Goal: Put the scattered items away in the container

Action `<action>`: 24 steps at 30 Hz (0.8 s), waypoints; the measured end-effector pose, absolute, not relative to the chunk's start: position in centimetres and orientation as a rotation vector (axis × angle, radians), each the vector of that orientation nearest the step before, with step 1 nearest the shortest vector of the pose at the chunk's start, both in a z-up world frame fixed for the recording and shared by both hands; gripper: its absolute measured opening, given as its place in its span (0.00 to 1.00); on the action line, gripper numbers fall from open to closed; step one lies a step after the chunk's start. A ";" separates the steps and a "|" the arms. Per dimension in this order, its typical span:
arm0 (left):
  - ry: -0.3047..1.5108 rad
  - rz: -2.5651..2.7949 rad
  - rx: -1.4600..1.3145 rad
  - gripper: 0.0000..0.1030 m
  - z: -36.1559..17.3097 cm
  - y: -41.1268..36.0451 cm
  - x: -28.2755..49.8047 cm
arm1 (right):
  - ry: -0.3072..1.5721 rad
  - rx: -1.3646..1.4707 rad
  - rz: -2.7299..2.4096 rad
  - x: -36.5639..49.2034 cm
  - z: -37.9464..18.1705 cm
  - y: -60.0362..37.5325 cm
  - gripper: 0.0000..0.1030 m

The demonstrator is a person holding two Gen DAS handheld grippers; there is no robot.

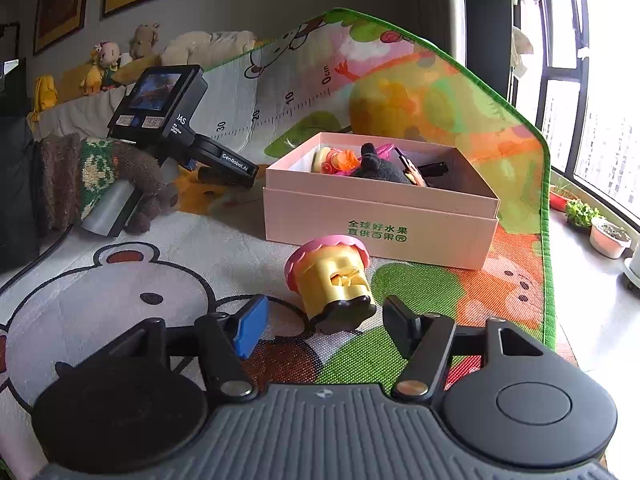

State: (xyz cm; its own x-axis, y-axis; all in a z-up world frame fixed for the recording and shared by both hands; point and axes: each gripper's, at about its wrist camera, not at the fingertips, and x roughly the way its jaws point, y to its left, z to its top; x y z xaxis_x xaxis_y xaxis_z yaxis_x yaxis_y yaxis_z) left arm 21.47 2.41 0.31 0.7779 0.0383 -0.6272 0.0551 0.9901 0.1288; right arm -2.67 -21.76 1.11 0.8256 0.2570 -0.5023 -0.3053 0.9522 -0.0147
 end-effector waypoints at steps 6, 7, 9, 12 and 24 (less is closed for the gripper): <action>0.680 -0.051 0.141 0.58 0.8 2.8 19.8 | 0.549 -0.043 0.304 -2.1 1.0 -22.5 0.72; 0.687 -0.066 0.127 0.57 0.9 3.0 19.3 | 0.553 -0.036 0.305 -2.0 1.0 -22.6 0.72; 0.689 -0.099 0.104 0.57 1.2 3.3 18.1 | 0.559 -0.021 0.305 -1.9 0.9 -22.8 0.75; 0.680 -0.144 0.101 0.57 1.4 3.3 16.0 | 0.572 -0.008 0.297 -1.7 0.9 -22.9 0.76; 0.684 -0.030 0.034 1.00 2.5 3.2 18.8 | 0.543 -0.030 0.273 -2.2 1.1 -22.7 0.83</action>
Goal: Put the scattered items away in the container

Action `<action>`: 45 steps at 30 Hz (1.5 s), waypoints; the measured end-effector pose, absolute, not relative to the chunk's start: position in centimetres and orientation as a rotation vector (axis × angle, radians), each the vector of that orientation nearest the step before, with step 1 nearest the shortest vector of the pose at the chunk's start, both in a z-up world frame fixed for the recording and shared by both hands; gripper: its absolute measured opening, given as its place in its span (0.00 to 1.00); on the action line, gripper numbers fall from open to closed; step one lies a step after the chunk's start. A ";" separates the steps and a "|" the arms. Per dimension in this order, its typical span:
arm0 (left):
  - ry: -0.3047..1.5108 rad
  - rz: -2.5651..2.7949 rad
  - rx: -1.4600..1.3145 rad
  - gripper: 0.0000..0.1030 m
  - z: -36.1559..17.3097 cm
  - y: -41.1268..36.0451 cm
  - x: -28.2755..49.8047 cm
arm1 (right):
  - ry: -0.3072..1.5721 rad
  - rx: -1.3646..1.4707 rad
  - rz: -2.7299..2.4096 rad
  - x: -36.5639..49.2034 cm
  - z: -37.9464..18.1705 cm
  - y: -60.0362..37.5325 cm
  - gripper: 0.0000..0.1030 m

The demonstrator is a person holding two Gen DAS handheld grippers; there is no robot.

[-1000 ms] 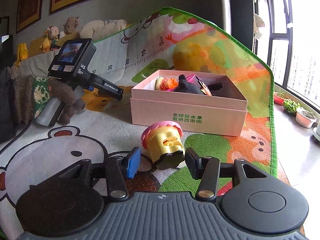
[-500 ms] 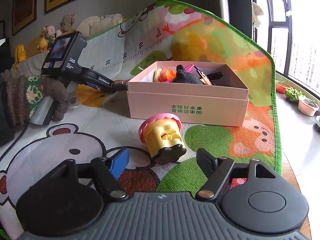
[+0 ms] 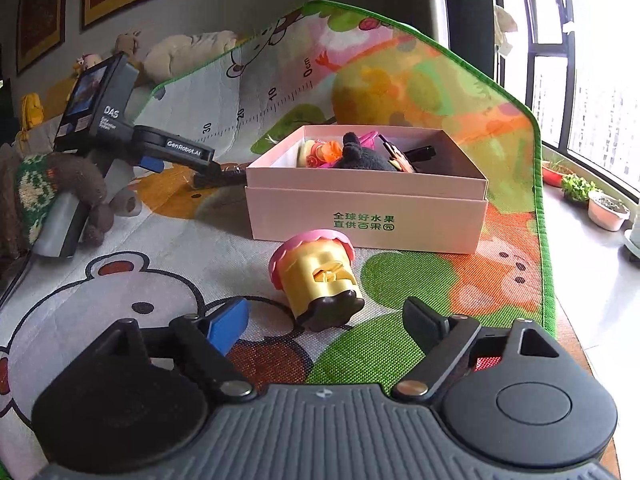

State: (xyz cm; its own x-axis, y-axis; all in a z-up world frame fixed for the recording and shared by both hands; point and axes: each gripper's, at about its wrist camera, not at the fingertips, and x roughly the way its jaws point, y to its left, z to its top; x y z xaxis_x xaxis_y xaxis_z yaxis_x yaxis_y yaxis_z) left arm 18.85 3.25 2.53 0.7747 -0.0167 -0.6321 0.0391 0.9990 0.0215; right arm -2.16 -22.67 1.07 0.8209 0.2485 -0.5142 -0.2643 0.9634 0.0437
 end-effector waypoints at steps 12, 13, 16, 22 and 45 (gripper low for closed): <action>0.740 0.042 0.093 1.00 0.2 1.5 23.1 | 0.536 -0.008 0.278 -2.3 1.1 -22.9 0.86; 0.739 0.035 0.087 0.95 0.3 1.7 23.0 | 0.534 -0.006 0.278 -2.3 1.2 -23.0 0.86; 0.735 -0.004 0.068 0.66 0.7 2.2 22.5 | 0.532 -0.003 0.280 -2.3 1.2 -23.0 0.87; 0.737 -0.033 0.070 0.54 1.0 3.1 20.6 | 0.526 -0.005 0.277 -2.3 1.2 -23.0 0.87; 0.622 0.129 0.254 0.93 2.4 6.0 19.2 | 0.537 -0.030 0.266 -2.3 1.1 -22.6 0.87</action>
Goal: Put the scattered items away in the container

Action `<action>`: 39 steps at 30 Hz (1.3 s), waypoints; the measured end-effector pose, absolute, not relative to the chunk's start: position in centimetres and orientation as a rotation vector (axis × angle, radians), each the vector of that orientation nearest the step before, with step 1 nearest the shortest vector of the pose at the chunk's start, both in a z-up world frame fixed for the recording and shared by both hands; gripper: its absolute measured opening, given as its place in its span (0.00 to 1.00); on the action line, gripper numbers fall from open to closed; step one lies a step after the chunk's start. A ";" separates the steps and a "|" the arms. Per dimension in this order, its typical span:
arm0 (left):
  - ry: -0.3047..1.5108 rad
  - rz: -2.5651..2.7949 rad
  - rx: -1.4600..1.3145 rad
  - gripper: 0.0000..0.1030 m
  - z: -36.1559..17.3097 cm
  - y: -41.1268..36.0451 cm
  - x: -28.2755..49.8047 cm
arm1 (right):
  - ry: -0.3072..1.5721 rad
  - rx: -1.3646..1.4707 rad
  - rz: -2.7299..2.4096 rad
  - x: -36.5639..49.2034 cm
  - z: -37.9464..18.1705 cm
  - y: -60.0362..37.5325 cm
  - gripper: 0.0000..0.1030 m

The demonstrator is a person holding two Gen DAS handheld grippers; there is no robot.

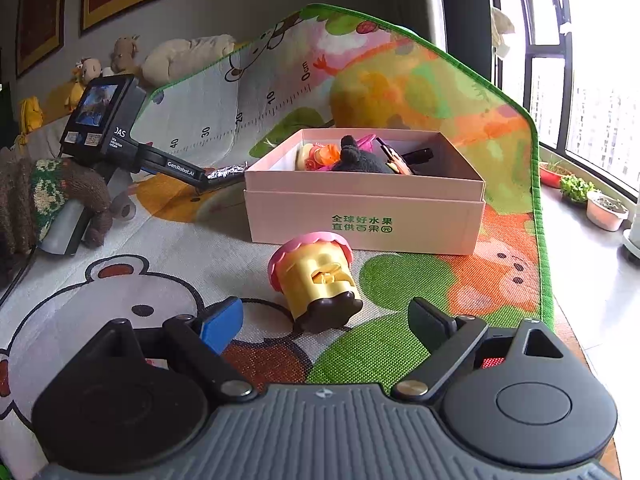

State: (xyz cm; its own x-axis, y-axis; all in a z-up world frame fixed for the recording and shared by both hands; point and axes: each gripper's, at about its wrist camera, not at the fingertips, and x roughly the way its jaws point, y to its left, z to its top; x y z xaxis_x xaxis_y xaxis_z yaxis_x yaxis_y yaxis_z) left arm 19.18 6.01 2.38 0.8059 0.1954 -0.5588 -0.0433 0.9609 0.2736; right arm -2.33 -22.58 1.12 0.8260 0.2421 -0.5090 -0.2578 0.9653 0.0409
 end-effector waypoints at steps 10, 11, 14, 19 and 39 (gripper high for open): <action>0.608 0.006 0.084 1.00 3.1 7.2 18.6 | 0.532 -0.031 0.274 -2.4 1.1 -22.6 0.94; 0.613 0.005 0.088 1.00 2.9 6.2 18.7 | 0.531 -0.030 0.276 -2.4 1.1 -22.6 0.94; 0.658 0.011 0.062 1.00 2.1 3.6 19.9 | 0.527 -0.024 0.283 -2.4 1.2 -22.7 0.95; 0.737 0.112 0.002 1.00 0.4 1.6 22.3 | 0.522 -0.011 0.287 -2.4 1.3 -22.9 0.95; 0.691 0.049 -0.004 0.62 1.5 3.7 20.5 | 0.531 -0.013 0.282 -2.2 1.6 -23.0 0.95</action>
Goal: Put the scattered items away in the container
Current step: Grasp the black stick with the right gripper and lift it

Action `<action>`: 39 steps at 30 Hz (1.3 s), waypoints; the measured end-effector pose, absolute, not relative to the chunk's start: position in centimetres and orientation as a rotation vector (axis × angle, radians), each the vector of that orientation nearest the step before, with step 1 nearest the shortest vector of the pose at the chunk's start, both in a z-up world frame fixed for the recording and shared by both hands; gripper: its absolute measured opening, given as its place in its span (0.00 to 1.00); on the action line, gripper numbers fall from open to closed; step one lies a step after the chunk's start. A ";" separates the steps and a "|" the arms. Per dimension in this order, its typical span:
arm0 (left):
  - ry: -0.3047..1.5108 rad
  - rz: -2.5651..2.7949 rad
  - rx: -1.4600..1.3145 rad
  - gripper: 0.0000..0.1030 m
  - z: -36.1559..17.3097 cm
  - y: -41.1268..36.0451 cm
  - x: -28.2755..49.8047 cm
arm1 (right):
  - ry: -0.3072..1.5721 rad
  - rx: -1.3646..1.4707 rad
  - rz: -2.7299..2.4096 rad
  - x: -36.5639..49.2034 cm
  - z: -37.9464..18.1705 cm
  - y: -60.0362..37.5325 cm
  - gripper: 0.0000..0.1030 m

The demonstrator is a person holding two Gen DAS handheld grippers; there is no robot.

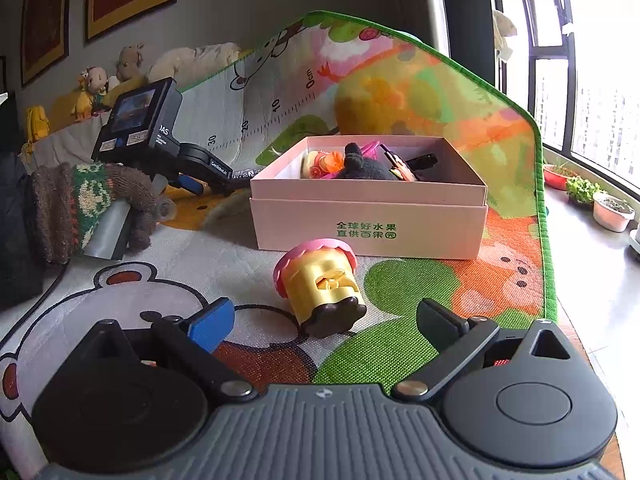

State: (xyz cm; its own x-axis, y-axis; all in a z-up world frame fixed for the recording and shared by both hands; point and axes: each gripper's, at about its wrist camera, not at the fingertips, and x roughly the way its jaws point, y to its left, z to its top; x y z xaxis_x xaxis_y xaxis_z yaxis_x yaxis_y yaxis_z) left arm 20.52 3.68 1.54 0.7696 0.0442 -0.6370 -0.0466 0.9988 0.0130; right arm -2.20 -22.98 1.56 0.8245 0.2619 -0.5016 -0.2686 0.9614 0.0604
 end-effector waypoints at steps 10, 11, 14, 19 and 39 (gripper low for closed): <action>0.677 -0.072 -0.040 1.00 3.3 8.7 12.2 | 0.450 -0.301 0.440 0.2 8.8 -16.0 0.95; 0.662 -0.070 -0.049 1.00 3.5 9.6 11.5 | 0.453 -0.335 0.484 1.3 9.5 -14.3 0.95; 0.631 -0.067 -0.108 1.00 4.1 12.4 10.1 | 0.506 -0.366 0.575 5.6 11.1 -10.3 0.95; 0.599 -0.044 -0.234 1.00 4.2 15.9 9.1 | 0.787 -0.204 0.633 16.8 11.1 -5.2 0.95; 0.634 -0.061 -0.323 1.00 3.6 17.2 8.1 | 1.048 -0.347 0.525 29.1 3.6 2.5 0.83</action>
